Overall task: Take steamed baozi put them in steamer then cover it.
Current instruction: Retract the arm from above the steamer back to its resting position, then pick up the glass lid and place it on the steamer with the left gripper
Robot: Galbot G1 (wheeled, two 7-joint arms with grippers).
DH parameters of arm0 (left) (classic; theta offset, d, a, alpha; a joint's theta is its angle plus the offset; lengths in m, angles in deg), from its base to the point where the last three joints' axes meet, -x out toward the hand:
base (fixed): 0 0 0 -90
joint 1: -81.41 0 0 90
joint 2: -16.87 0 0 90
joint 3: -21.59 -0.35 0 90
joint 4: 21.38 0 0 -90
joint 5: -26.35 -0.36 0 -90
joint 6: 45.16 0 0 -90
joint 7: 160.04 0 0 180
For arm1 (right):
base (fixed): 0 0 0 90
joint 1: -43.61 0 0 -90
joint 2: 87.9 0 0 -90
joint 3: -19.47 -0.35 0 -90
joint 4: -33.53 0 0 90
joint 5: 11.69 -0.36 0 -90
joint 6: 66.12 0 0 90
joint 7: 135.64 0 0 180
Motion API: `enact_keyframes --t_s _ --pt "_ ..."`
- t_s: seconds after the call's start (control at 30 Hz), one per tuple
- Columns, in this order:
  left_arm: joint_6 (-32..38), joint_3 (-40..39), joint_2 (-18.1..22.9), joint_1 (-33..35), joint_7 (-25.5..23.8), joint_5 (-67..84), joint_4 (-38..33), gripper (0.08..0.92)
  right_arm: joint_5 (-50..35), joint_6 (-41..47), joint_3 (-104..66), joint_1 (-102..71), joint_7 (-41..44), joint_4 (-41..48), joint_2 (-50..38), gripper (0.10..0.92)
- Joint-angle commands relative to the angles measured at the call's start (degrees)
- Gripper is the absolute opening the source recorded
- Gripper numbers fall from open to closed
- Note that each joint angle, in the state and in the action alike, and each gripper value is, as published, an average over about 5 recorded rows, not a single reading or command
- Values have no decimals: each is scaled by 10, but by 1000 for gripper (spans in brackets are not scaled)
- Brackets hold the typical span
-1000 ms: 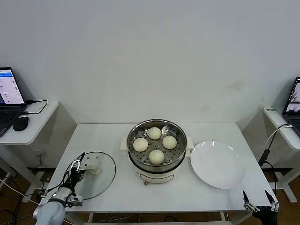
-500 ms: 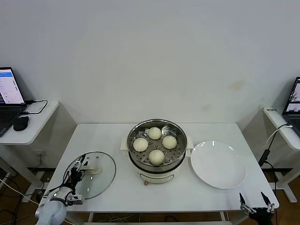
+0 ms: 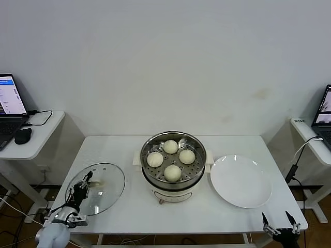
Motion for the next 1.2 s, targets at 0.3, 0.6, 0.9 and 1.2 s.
enact_keyframes --t_s 0.3,0.6,0.9,1.2 --pt "-154 88 -127 105 -106 157 -282 155 1 -2 17 -8 1 -21 -8 823" --pt "-279 9 -208 52 -173 226 -407 155 7 -2 30 -14 2 -43 -6 823" --pt "-370 -226 -170 -153 -177 211 -373 155 48 -14 45 -23 -5 -70 19 823" --pt "-425 -347 -29 -274 -224 92 -305 155 63 -15 60 -27 -10 -76 31 823"
